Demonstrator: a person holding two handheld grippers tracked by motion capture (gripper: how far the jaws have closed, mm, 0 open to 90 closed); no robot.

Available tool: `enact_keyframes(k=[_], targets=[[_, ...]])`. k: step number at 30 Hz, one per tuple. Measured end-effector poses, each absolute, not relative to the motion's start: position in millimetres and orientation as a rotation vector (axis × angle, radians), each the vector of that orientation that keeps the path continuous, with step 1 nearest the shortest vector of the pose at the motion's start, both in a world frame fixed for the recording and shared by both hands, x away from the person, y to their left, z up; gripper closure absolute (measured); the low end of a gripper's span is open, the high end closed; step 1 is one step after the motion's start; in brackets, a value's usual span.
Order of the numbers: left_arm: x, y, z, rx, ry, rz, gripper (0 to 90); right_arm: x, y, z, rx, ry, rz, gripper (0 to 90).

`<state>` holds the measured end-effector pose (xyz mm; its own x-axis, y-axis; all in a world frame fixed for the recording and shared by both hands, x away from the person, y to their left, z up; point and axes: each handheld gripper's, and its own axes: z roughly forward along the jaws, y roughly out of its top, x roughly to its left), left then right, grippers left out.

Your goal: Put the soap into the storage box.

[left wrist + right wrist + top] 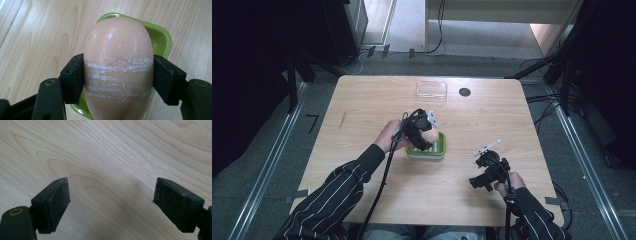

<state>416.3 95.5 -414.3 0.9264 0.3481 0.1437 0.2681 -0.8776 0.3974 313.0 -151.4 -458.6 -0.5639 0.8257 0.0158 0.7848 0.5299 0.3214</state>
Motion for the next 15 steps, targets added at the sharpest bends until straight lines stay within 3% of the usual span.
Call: enact_keyframes(k=[15], targets=[[417,91,-431,2.728,0.456,0.3,33.7,313,-151,-459,1.387,2.627,0.445,14.1]])
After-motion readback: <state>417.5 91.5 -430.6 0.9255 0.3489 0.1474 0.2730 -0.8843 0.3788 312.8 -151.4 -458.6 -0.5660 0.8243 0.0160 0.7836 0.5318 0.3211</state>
